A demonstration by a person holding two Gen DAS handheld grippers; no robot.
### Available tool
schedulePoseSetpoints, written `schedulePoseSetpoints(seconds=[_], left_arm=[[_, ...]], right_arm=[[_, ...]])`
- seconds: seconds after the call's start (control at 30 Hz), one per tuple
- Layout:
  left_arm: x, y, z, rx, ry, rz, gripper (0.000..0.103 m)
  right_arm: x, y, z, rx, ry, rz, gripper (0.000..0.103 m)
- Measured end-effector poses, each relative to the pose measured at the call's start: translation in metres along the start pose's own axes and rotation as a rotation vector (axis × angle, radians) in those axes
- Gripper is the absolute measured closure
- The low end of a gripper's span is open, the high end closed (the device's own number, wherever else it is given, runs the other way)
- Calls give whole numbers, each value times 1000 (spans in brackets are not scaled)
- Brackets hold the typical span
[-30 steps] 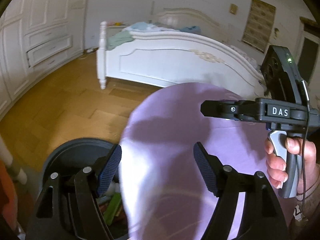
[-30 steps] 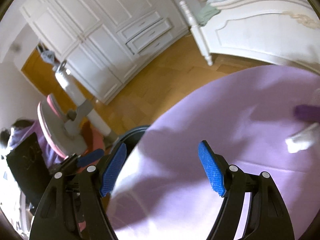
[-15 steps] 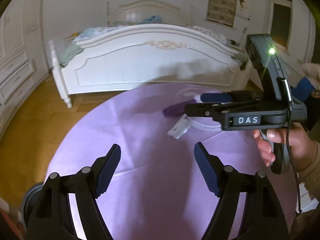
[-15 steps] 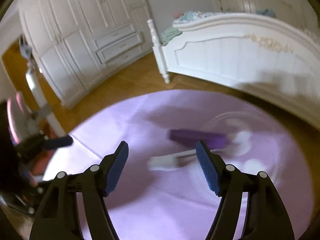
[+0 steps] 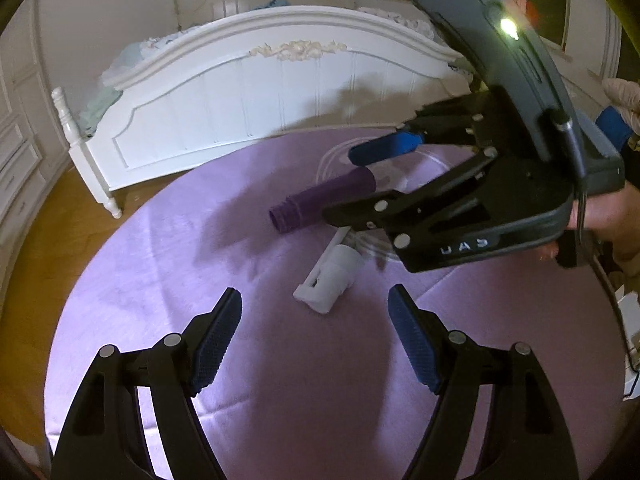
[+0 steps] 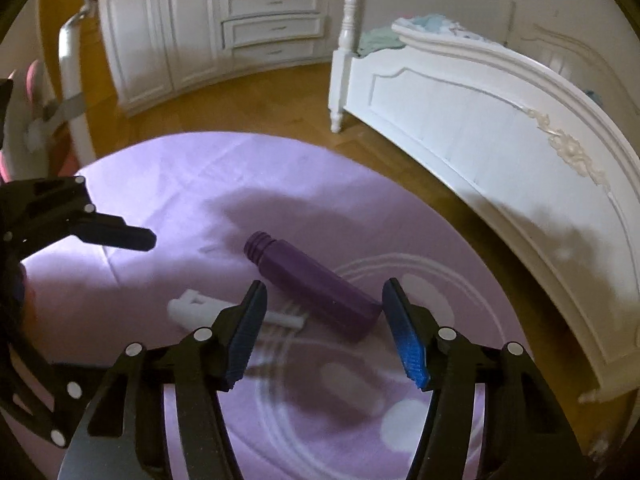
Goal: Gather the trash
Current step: 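Grasp the white bottle with the left tool while the right tool grasps the purple tube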
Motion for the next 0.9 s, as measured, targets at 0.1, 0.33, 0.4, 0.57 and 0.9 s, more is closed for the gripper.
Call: schedulePoseSetpoints(seconds=[0.1, 0.33, 0.4, 0.57, 0.9], left_arm=[[6, -3, 0, 10, 5, -3, 28], [28, -12, 4, 25, 23, -45, 39], [31, -15, 7, 36, 19, -53, 47], [29, -15, 8, 55, 16, -47, 67], [-2, 3, -10, -27, 37, -31, 72]], right_arm=[[10, -1, -3, -34, 34, 8, 51], [17, -10, -1, -7, 14, 34, 55], [18, -11, 1, -6, 8, 41, 55], [20, -13, 9, -12, -9, 43, 55], [25, 3, 13, 14, 44, 99, 71]])
Point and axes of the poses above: each gripper's, at about its wrist camera, not at the fingertips, and x roughly the way its jaws point, y to its left, z to its top, the point moved 6 cm from there along x, roughly the way its jaws point, and after that the axes turned 15 degrees about -y, right-handed, at the moved point
